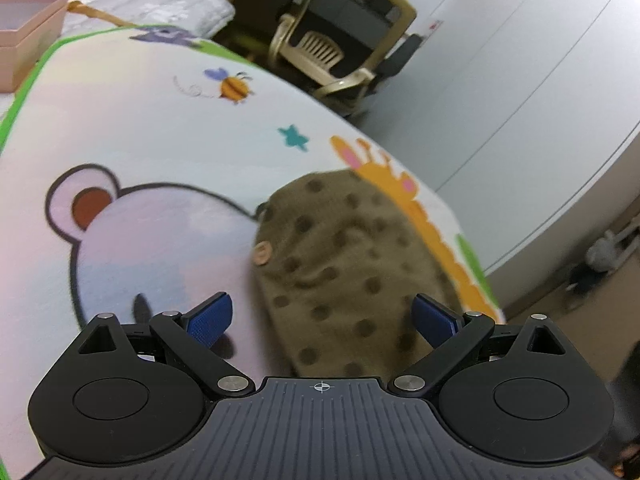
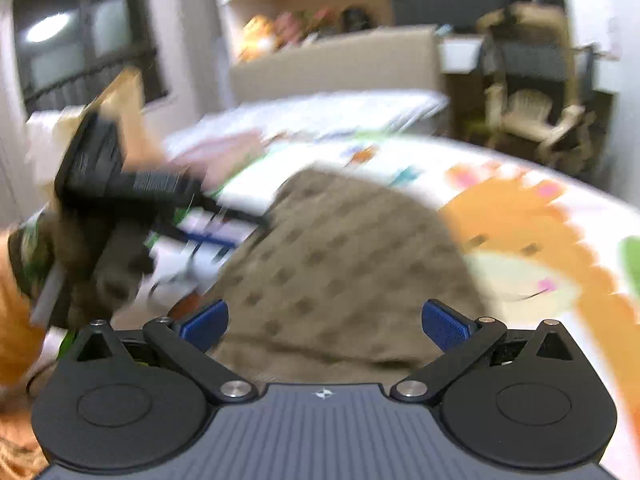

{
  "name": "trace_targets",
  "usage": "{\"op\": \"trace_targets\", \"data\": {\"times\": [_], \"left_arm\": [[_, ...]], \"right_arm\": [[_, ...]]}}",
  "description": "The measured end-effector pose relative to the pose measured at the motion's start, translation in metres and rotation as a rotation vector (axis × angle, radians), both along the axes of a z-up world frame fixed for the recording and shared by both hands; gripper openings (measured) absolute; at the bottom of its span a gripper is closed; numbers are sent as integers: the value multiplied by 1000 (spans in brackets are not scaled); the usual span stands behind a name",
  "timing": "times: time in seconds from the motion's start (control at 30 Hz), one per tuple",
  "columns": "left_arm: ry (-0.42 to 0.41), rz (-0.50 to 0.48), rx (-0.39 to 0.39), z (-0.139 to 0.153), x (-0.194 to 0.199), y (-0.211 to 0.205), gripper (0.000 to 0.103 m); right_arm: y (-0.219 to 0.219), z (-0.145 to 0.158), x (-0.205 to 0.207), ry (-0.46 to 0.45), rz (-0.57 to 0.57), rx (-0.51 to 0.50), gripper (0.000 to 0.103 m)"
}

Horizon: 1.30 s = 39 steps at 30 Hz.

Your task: Fold clothes

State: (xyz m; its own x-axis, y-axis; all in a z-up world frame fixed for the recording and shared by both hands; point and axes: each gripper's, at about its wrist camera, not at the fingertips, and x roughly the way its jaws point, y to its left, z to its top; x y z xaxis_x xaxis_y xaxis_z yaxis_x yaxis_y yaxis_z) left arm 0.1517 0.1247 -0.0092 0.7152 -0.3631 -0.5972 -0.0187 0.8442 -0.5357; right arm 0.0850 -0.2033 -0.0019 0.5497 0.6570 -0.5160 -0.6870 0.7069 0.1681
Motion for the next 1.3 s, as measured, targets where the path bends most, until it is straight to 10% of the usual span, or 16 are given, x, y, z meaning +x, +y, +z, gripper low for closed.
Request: {"op": "trace_targets", "data": {"times": [0.2, 0.47, 0.9, 1.2, 1.3], "left_arm": [[13, -9, 61, -8, 4, -7, 102], [-39, -88, 190, 12, -39, -25, 101], [9, -369, 549, -13, -97, -100, 101], [-71, -221, 170, 25, -86, -64, 101], [-55, -124, 170, 22, -67, -63, 101]], "right_arm": [[18, -38, 25, 15, -123, -234, 103], [-14, -53, 38, 165, -103, -45, 103], [-20, -48, 40, 138, -129, 17, 103], [-24, -52, 46, 195, -131, 67, 103], [-26, -53, 47, 209, -128, 77, 103]]}}
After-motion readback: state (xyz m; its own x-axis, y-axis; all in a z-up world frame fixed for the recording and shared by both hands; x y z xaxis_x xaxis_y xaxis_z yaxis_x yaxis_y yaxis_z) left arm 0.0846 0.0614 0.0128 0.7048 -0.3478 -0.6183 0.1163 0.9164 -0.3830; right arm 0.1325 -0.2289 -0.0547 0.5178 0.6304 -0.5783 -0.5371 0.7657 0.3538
